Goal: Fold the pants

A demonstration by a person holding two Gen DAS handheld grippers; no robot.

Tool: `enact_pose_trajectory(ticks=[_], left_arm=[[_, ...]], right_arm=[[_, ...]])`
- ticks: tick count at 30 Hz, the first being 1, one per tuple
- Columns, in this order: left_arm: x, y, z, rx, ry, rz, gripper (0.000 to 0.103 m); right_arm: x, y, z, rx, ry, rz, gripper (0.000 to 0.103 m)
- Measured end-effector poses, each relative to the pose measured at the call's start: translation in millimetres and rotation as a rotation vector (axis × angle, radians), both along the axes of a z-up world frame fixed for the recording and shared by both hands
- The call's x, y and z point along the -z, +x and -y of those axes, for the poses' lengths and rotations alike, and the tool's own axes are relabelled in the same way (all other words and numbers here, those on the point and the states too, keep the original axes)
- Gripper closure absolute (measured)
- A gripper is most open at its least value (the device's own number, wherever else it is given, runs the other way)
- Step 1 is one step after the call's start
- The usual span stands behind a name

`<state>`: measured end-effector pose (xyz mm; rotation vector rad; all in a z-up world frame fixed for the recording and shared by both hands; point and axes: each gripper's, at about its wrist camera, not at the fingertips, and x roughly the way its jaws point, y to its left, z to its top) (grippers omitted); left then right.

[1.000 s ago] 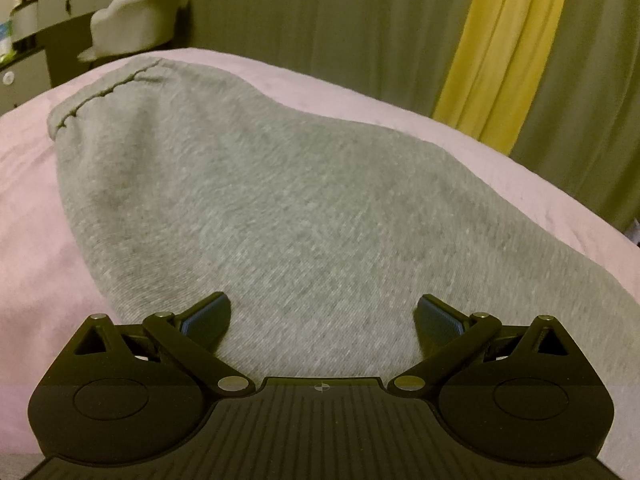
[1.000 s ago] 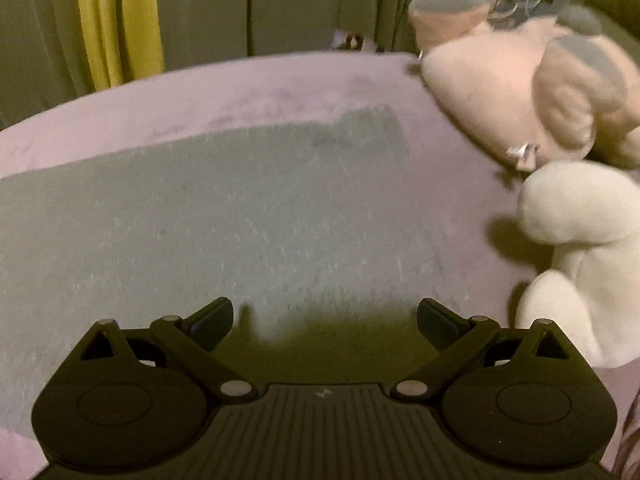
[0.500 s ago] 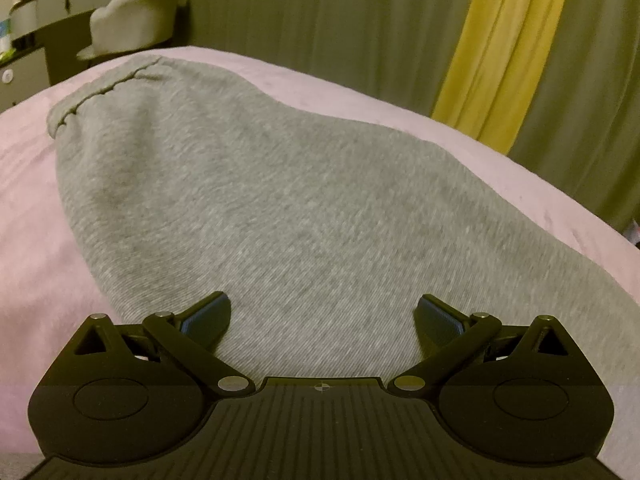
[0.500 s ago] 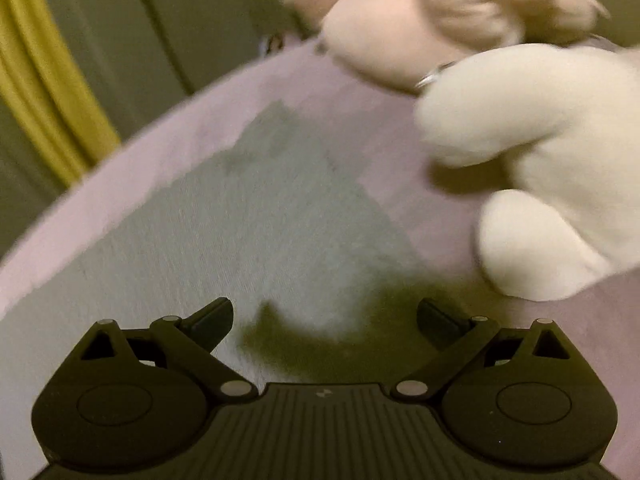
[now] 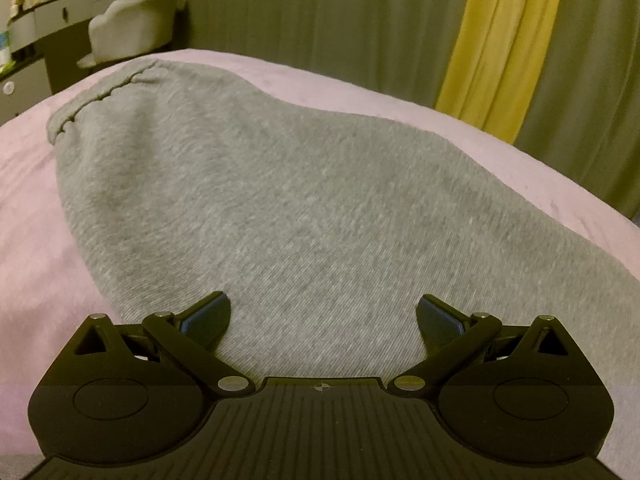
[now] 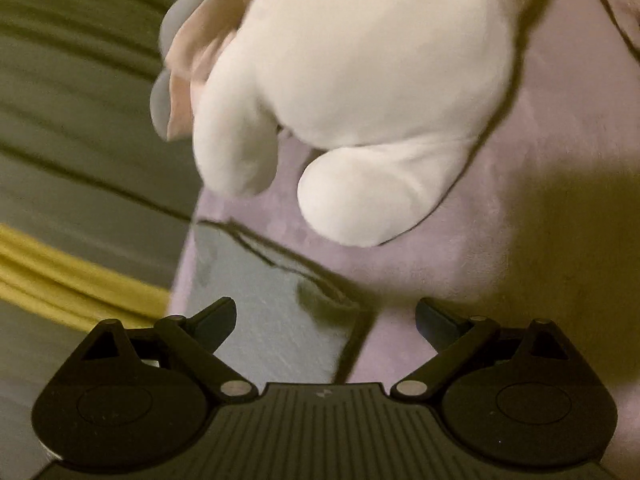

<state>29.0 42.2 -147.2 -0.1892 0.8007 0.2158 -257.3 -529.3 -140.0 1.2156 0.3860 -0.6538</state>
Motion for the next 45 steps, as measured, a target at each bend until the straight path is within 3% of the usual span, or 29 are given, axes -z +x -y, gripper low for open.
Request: enact_pose_trajectory(ticks=[2,5,7,9,15,16,18,21,26,29,32,38,42,45], left_arm=[[0,0,0,0.0,0.001,-0.001,0.0],[0,0,0,0.0,0.004,-0.001,0.0],[0,0,0,0.001,0.005,-0.002,0.0],[0,-1,0,0.001,0.006,-0.002,0.0],[1,-1,1,0.001,0.015,-0.005,0.0],[1,-1,2,0.001,0.017,-0.006,0.0],[1,-1,2,0.001,0.019,-0.006,0.0],[1,-1,2,0.001,0.019,-0.006,0.0],[1,-1,2,0.001,0.021,-0.006,0.0],[1,-1,2,0.0,0.018,-0.006,0.0],[1,-1,2,-0.001,0.014,-0.004,0.0],[-3,-6,-4,-0.006,-0.031,0.011,0.0],[-9,-12,-8,-0.005,-0.065,0.017,0.0],[-19,-24,-9,-0.006,-0.077,0.034,0.0]], right_arm=[[2,1,2,-0.008,0.002,0.014,0.011],[6,8,4,-0.048,0.025,0.037,0.048],[14,15,6,-0.034,0.061,0.01,0.048],[18,17,8,-0.021,0.084,0.052,0.047],[18,43,6,-0.103,0.078,0.051,0.049],[19,48,6,-0.113,0.084,0.065,0.055],[23,59,5,-0.128,0.097,0.043,0.082],[28,70,3,-0.104,0.108,0.036,0.083],[24,82,-2,-0.126,0.079,0.021,0.072],[19,84,2,-0.143,0.045,-0.017,0.072],[14,91,2,-0.145,0.022,-0.063,0.085],[-3,94,-10,-0.144,-0.049,-0.092,0.087],[-29,105,-24,-0.165,-0.135,-0.124,0.088],[-73,133,-58,-0.251,-0.3,-0.091,0.088]])
